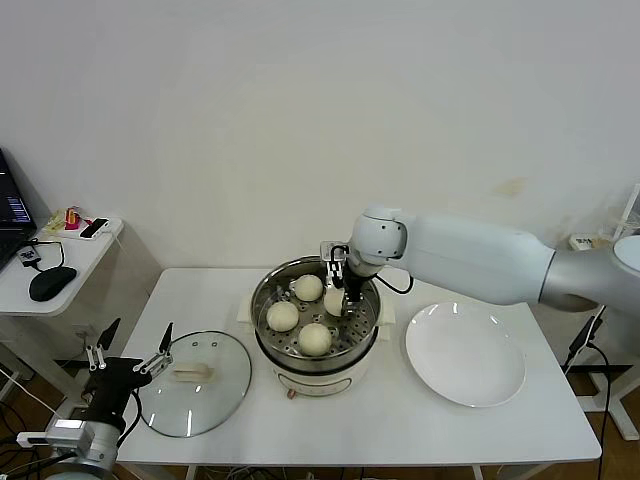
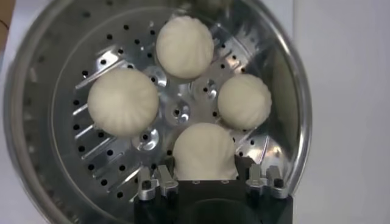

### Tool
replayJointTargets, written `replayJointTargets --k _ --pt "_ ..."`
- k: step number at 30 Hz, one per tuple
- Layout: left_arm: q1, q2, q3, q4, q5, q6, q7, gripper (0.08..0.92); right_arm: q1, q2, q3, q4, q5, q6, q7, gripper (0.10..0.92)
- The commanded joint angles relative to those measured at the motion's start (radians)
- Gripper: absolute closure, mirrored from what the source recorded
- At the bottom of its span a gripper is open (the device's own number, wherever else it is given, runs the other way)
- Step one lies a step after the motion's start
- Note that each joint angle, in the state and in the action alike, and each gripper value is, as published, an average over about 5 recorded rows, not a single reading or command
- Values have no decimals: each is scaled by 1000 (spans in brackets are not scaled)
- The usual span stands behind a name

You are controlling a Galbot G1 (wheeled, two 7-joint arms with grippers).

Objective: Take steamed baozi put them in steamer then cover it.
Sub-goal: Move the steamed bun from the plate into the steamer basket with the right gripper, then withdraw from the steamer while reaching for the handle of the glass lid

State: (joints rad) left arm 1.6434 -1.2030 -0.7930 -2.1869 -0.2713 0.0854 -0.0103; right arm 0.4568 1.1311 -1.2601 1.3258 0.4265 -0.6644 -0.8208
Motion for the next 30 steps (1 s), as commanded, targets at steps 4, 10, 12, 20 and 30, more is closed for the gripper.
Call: replayJointTargets --k 4,10,12,20,30 --pt "2 1 -3 0 -2 0 0 177 -22 30 -2 -23 -10 -17 15 396" --pt "1 -1 -2 1 -2 0 0 177 5 3 2 4 -24 -16 -10 285" --pt "1 -1 -2 1 -2 0 0 177 18 -13 9 18 -28 -12 -18 237" --pt "-1 1 -2 -2 -4 2 0 177 67 -148 56 177 3 -24 63 203" --pt "-9 -8 11 18 -4 -6 -4 177 -279 -403 427 433 148 83 617 203"
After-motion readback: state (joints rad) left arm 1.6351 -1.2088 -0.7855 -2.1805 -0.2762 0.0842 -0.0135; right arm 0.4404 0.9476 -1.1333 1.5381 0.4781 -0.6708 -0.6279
